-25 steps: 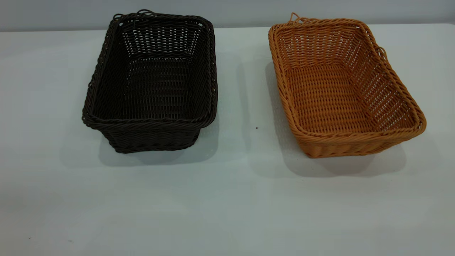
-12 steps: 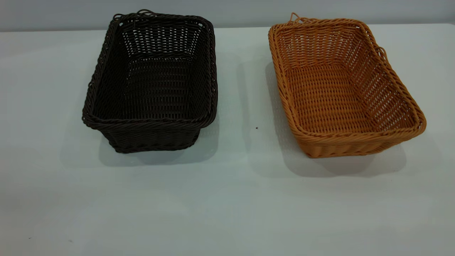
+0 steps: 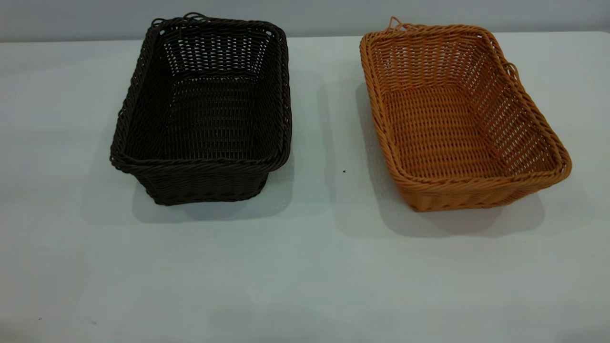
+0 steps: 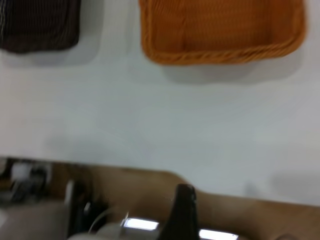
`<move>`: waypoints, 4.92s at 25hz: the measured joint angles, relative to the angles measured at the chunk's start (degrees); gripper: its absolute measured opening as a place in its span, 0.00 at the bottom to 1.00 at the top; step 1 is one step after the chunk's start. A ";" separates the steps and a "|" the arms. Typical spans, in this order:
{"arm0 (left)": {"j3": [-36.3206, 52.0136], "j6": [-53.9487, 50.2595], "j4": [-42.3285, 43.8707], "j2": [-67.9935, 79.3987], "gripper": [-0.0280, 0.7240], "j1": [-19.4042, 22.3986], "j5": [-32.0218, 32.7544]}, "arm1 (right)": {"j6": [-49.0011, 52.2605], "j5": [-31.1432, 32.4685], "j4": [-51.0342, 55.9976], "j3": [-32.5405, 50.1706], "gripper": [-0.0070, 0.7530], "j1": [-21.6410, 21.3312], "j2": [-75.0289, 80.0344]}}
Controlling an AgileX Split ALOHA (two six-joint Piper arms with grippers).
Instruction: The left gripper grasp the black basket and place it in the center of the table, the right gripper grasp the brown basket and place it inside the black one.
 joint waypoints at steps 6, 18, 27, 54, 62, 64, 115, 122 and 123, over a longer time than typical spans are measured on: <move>-6.85 3.14 -4.40 18.97 0.62 0.00 -10.80 | -10.77 -3.19 21.26 0.00 0.81 -0.05 23.43; -20.86 10.16 -13.88 43.65 0.62 -0.05 -19.35 | -24.85 -6.87 72.66 -1.22 0.79 3.54 62.52; -23.62 13.38 -17.93 49.77 0.62 -0.05 -19.91 | -19.53 -16.47 79.94 -12.14 0.78 8.10 78.25; -48.45 15.97 -19.43 84.43 0.62 -5.72 -23.17 | -5.55 -29.49 80.63 -17.73 0.78 8.17 86.81; -50.82 15.97 -19.73 91.36 0.55 -6.43 -24.13 | -5.55 -30.48 80.63 -17.73 0.69 8.17 86.81; -50.82 15.97 -19.73 91.76 0.44 -6.43 -24.86 | -5.55 -30.54 80.57 -17.73 0.60 8.17 86.81; -51.42 75.27 -17.40 92.08 0.59 -26.40 -37.12 | -1.70 6.41 27.11 -60.10 0.10 -9.22 83.77; -51.31 75.27 -17.18 80.13 0.69 -26.40 -28.06 | -0.99 8.49 25.07 -64.25 0.10 -11.16 83.77; -51.31 75.27 -17.10 77.29 0.69 -26.40 -25.87 | -0.70 8.64 24.55 -64.25 0.10 -11.16 83.77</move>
